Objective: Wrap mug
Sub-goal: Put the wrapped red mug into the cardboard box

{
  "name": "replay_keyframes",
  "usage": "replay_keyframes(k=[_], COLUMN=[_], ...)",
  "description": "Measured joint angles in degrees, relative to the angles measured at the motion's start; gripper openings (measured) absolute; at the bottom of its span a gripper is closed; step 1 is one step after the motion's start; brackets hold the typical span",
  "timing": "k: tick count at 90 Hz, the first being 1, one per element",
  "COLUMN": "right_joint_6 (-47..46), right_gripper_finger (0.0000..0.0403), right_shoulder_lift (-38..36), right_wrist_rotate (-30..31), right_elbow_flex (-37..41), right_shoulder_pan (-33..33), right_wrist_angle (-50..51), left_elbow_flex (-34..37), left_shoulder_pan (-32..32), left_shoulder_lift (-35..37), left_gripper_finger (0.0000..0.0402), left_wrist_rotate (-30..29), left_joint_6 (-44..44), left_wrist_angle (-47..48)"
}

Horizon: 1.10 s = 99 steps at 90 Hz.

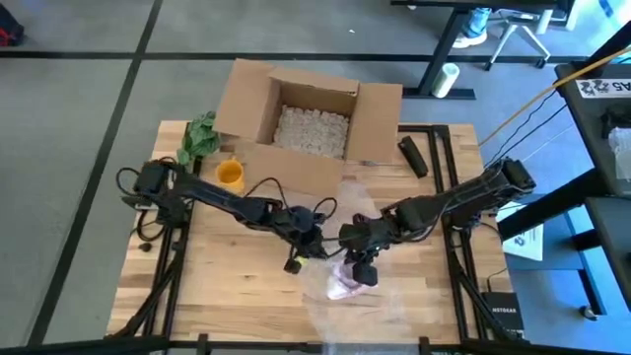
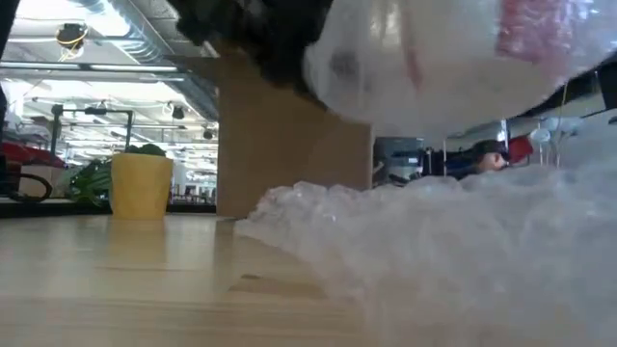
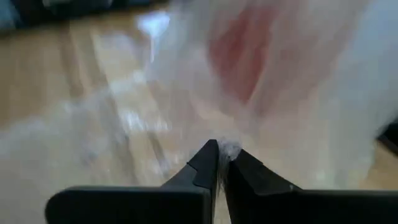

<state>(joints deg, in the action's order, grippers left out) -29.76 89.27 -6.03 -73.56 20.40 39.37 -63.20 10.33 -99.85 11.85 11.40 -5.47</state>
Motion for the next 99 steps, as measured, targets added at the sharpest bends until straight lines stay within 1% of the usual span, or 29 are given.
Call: replay_keyframes(k=[10, 31, 46, 60, 83, 99], right_joint_6=[0.0, 0.3, 1.1, 1.7, 2.2, 2.5], right_gripper_finger=[0.0, 0.0, 0.0, 0.0, 0.0, 0.0], right_shoulder_lift=[0.0, 0.0, 0.0, -0.5, -1.8, -1.8], right_wrist_rotate=[0.7, 1.5, 1.4, 0.5, 0.4, 0.4], right_elbow_flex=[0.0, 0.0, 0.0, 0.0, 0.1, 0.1], right_shoulder_pan=[0.0, -0.1, -0.1, -0.1, -0.1, -0.1], right_wrist_angle=[-0.6, -1.0, -2.2, -4.8, -6.3, -6.1], left_elbow_flex=[0.0, 0.0, 0.0, 0.0, -0.1, -0.1], left_shoulder_pan=[0.8, 2.1, 4.2, 6.3, 7.8, 7.2], left_shoulder_lift=[3.2, 8.4, 12.1, 14.8, 15.4, 15.4], left_gripper_finger=[0.0, 0.0, 0.0, 0.0, 0.0, 0.0], left_wrist_rotate=[-1.4, -1.8, -1.9, -2.9, -9.7, -14.7], left_joint_6=[2.3, 4.4, 6.5, 7.0, 5.8, 2.5], left_wrist_angle=[0.5, 2.7, 3.4, 6.0, 12.7, 20.9])
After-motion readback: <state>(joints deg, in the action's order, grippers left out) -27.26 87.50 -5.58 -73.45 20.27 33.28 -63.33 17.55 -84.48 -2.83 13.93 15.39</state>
